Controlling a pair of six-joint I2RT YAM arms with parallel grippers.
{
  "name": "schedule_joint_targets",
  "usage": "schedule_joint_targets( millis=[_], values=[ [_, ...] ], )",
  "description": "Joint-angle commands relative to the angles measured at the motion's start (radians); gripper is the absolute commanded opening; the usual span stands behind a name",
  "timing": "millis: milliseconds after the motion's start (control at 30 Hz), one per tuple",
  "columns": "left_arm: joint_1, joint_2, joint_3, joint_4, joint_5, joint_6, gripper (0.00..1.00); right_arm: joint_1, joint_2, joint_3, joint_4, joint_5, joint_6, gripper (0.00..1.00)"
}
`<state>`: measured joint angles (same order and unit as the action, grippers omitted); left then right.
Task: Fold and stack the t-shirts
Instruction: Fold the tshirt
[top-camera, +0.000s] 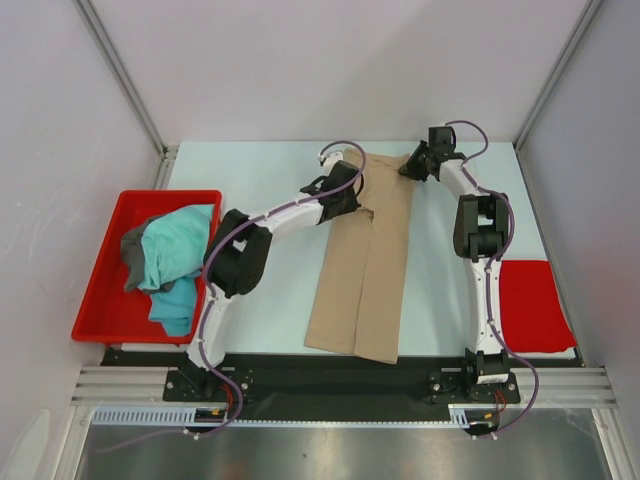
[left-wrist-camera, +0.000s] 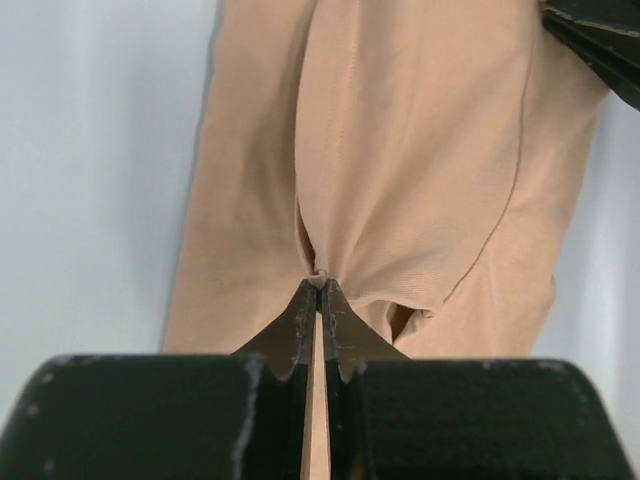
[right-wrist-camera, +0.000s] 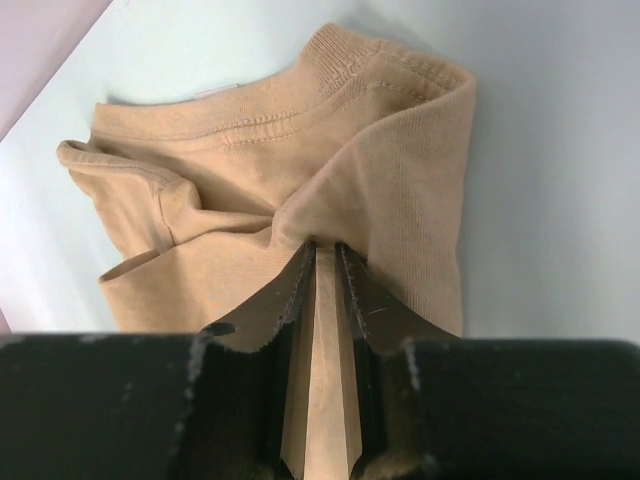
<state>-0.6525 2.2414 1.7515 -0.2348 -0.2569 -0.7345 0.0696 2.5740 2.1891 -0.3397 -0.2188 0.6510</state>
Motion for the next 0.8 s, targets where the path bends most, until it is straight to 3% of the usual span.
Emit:
schedule_joint_targets(
  millis=[0, 133, 200, 233, 267, 333, 433, 500, 533, 633, 767],
  values=[
    [0.020, 0.014, 0.048, -0.066, 0.008, -0.078, 0.05, -0.002, 0.021, 0.054, -0.032, 0.009, -0.025, 0.19],
    [0.019, 0.001, 0.028, -0.035, 0.042, -0.059, 0.07, -0.004, 0.028, 0.060, -0.035, 0.009, -0.030, 0.19],
    [0.019, -0.009, 0.005, 0.056, 0.122, -0.011, 0.17, -0.002, 0.031, 0.060, -0.036, 0.013, -0.034, 0.19],
    [0.019, -0.017, -0.007, 0.087, 0.158, 0.028, 0.24, -0.002, 0.032, 0.060, -0.036, 0.012, -0.034, 0.19],
    [0.019, -0.019, -0.009, 0.110, 0.185, 0.047, 0.44, -0.004, 0.032, 0.061, -0.039, 0.010, -0.034, 0.19],
    [0.042, -0.052, -0.032, 0.172, 0.249, 0.096, 0.64, -0.004, 0.032, 0.063, -0.044, 0.015, -0.047, 0.19],
    [0.080, -0.052, -0.032, 0.205, 0.289, 0.101, 0.60, -0.002, 0.032, 0.064, -0.044, 0.015, -0.048, 0.19],
    [0.118, -0.023, 0.038, 0.216, 0.356, 0.122, 0.52, -0.002, 0.035, 0.067, -0.045, 0.015, -0.057, 0.19],
    [0.129, -0.003, 0.074, 0.216, 0.378, 0.129, 0.39, -0.001, 0.034, 0.067, -0.048, 0.016, -0.057, 0.19],
    [0.157, 0.082, 0.199, 0.219, 0.387, 0.159, 0.29, -0.002, 0.038, 0.064, -0.048, 0.016, -0.054, 0.19],
    [0.166, 0.197, 0.339, 0.224, 0.370, 0.214, 0.27, 0.001, 0.037, 0.058, -0.044, 0.007, -0.048, 0.19]
  ],
)
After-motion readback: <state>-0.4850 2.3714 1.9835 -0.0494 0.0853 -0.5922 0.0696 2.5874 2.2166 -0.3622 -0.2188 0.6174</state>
